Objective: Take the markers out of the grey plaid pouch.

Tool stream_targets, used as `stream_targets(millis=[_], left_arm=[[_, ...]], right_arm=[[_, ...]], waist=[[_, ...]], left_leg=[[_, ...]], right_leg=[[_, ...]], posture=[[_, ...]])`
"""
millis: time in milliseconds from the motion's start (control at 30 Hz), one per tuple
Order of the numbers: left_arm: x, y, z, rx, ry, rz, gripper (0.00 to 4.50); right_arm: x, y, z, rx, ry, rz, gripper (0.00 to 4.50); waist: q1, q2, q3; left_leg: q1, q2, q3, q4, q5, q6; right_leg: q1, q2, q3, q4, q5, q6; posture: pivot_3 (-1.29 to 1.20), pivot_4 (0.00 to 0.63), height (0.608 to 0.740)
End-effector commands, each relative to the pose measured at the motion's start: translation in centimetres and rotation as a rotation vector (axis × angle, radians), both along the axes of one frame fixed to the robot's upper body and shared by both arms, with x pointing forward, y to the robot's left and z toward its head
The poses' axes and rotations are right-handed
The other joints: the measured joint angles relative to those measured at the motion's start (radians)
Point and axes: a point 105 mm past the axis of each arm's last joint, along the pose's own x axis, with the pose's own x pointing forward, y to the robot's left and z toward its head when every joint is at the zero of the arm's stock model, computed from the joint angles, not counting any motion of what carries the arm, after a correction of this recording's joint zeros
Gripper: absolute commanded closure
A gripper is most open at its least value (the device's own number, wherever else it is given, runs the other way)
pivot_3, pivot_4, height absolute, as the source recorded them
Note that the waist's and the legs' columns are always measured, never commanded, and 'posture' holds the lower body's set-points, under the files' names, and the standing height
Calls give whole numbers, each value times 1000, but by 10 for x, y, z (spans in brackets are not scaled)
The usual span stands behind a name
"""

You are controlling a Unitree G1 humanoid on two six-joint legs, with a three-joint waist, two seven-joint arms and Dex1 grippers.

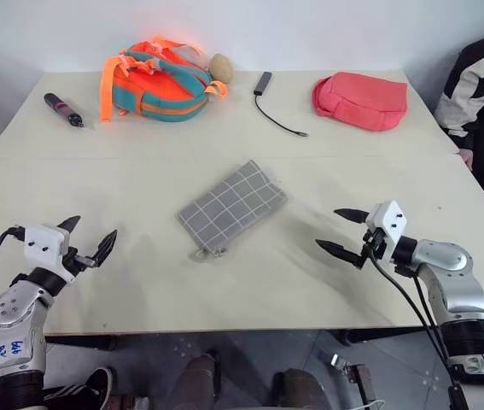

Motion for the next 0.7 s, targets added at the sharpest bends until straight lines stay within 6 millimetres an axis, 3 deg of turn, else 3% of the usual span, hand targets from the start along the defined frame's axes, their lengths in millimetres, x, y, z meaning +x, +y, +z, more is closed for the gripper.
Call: stream_targets(millis=[33, 200, 367, 500, 600, 700], left_arm=[[-3, -1, 13, 9, -60, 6, 185], [0, -12, 11, 91, -41, -15, 185], [4, -27, 16, 78, -62, -89, 185], [9, -44, 18, 139, -82, -152, 131], [12, -64, 18, 241, -104, -237, 131], [15, -79, 17, 347, -138, -298, 131]], right_arm=[[1, 4, 10, 9, -34, 16, 0], [1, 9, 13, 22, -43, 23, 0], [12, 36, 26, 124, -81, 34, 0], [31, 74, 30, 167, -132, 16, 942], [55, 101, 36, 186, -173, -45, 2089], [80, 113, 45, 195, -221, -148, 3162]], waist=[[0, 0, 0], [0, 0, 0], [-5, 0, 0], [-12, 0, 0], [-18, 0, 0], [-24, 0, 0]], left_leg=[[0, 0, 0, 0, 0, 0], [0, 0, 0, 0, 0, 0], [0, 0, 0, 0, 0, 0], [0, 1, 1, 0, 0, -1], [-1, 1, 1, -1, 1, -1], [-2, 1, 1, -1, 2, -2]], right_leg=[[0, 0, 0, 0, 0, 0], [0, 0, 0, 0, 0, 0], [-1, 0, 1, 0, 0, 0], [-2, 1, 1, 2, 0, -1], [-3, 1, 2, 4, 1, -1], [-6, 1, 2, 8, 1, -1]], posture=[[0, 150, 740], [0, 150, 740], [0, 150, 740], [0, 150, 740], [0, 150, 740], [0, 150, 740]])
